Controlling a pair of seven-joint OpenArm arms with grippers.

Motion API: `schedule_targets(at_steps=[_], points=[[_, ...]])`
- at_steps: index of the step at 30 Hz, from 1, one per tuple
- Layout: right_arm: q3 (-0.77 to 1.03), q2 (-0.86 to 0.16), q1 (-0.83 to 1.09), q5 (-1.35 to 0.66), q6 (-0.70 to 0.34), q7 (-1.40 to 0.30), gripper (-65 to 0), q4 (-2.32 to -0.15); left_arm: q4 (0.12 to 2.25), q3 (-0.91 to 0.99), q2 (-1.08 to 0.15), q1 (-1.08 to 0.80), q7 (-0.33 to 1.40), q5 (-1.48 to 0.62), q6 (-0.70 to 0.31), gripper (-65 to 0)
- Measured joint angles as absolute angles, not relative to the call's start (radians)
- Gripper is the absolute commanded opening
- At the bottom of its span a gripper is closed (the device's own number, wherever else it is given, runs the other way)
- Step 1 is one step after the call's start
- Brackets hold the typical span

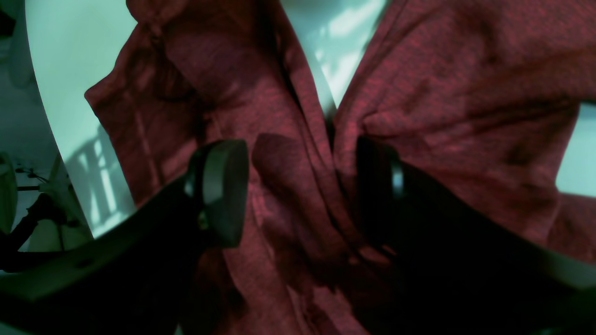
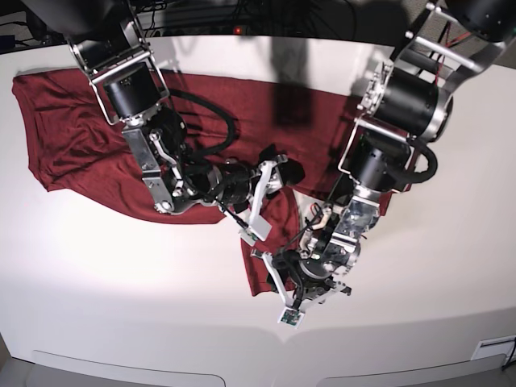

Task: Fold the T-shirt properly

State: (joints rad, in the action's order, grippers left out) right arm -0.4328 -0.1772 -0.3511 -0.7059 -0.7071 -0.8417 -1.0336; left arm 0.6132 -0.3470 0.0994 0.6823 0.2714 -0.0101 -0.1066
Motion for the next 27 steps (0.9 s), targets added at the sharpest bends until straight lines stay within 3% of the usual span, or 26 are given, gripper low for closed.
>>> schedule_targets(at_steps=[5,11,19,24,27], points=[[-0.417,-0.177,-0.337,-0.683,-0.692,-0.833,-28.6,-1.106,0.613,-0.347,0.088,0.678,0.354,0.035,-0.107,-41.8],[-0.238,-0.175,-0.344,-0.680,-0.693,-0.818,-28.6,-1.224,0.650,-0.347,0.055,0.707,0.365,0.050,-0.104,-41.8],[-0.064,-0.110,-0.348,-0.378,-0.688,-0.530,-28.6,-1.217,0.701,-0.347,-0.025,0.813,0.478,-0.037,-0.103,-41.8],[-0.067,0.014,-0.417,-0.161,-0.690,-0.411,-28.6,-1.081,0.702,-0.347,-0.028,0.820,0.546,-0.054,-0.104,-41.8],[-0.068,0.064,-0.490,-0.055,-0.592,-0.336,-28.6,-0.892,0.702,-0.347,-0.031,0.819,0.590,-0.057,-0.104,-41.8]])
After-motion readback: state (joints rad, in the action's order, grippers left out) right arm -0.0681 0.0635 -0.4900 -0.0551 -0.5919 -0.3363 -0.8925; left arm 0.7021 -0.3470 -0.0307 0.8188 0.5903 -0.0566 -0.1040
